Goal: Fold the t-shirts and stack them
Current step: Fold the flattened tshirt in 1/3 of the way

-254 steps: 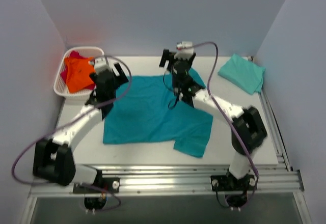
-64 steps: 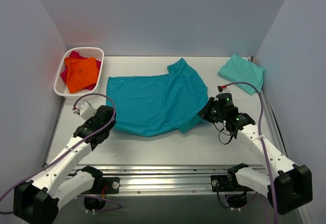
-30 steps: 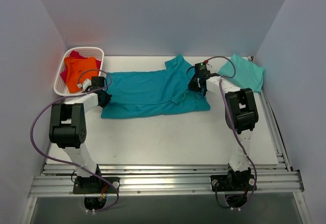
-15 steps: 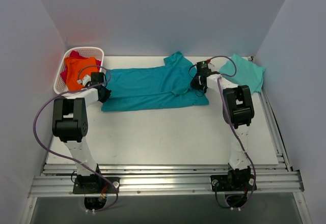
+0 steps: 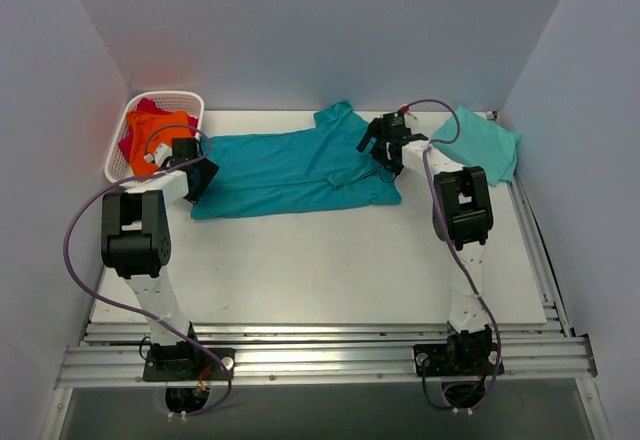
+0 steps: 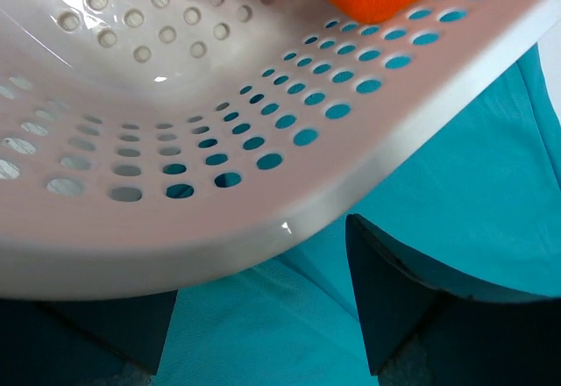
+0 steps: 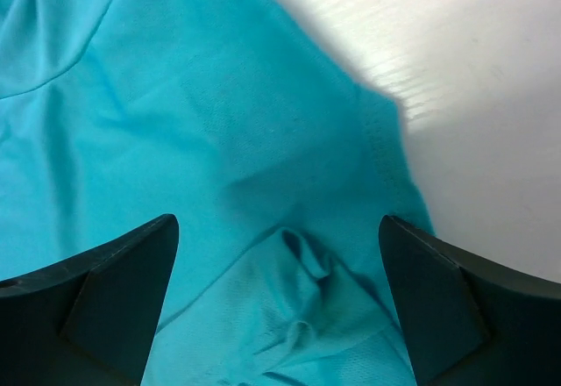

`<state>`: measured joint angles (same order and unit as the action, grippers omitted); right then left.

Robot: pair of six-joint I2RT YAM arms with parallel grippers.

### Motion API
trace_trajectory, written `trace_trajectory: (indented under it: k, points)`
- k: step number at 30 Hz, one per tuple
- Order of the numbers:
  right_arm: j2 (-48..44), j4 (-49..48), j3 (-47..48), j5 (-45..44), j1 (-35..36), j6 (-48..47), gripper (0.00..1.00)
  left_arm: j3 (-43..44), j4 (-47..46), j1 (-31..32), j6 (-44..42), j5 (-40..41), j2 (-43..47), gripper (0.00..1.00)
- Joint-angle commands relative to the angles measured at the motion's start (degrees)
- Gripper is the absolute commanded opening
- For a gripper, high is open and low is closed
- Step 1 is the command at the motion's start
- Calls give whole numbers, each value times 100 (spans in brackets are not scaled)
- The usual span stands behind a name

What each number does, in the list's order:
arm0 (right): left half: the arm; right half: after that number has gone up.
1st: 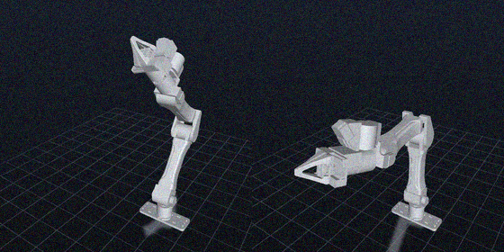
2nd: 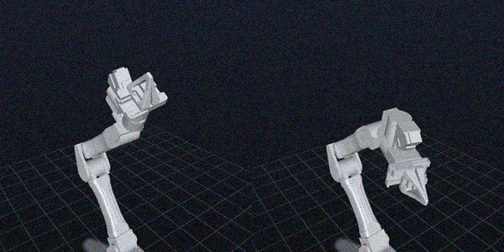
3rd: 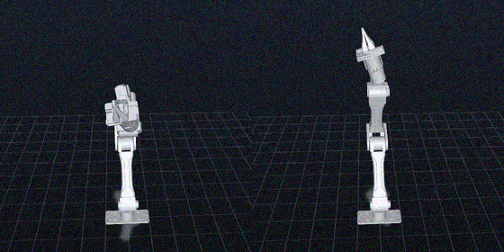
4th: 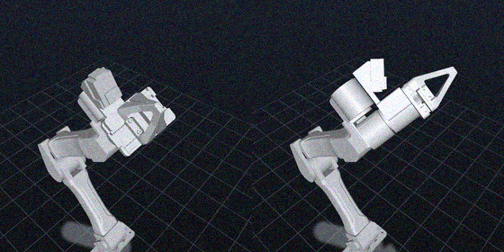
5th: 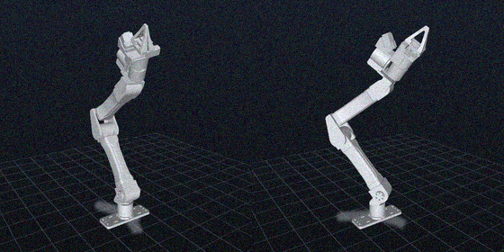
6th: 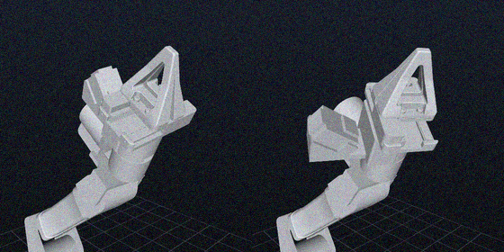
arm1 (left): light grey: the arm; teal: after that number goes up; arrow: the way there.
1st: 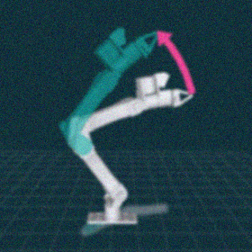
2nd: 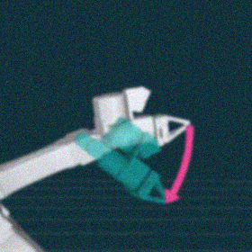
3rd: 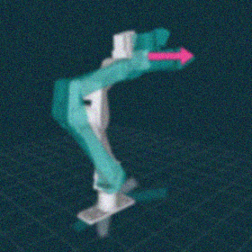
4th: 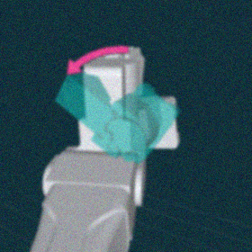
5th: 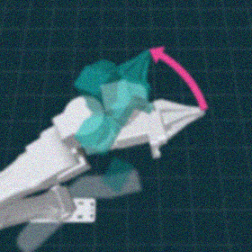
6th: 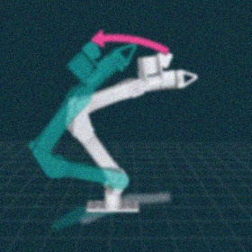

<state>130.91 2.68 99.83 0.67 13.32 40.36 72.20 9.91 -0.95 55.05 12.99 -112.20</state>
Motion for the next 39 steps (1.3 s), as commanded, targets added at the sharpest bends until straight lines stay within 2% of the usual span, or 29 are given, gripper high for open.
trace_trajectory:
  k: [1, 8, 17, 39]
  points:
    - [-425, 488, -95, -506, 56, -160, 94, -66, -6, -160, -143, 46, -4, 82]
    - [-1374, 523, -464, -963, 697, -90, 94, -330, -384, -195, -258, -112, 120, 80]
    - [-1385, 347, -860, -1059, 1646, 367, 92, -382, -499, -309, -266, -324, 93, 76]
    - [-690, 119, -983, -1218, 1630, 482, 91, -435, -587, -362, -284, -473, 85, 73]
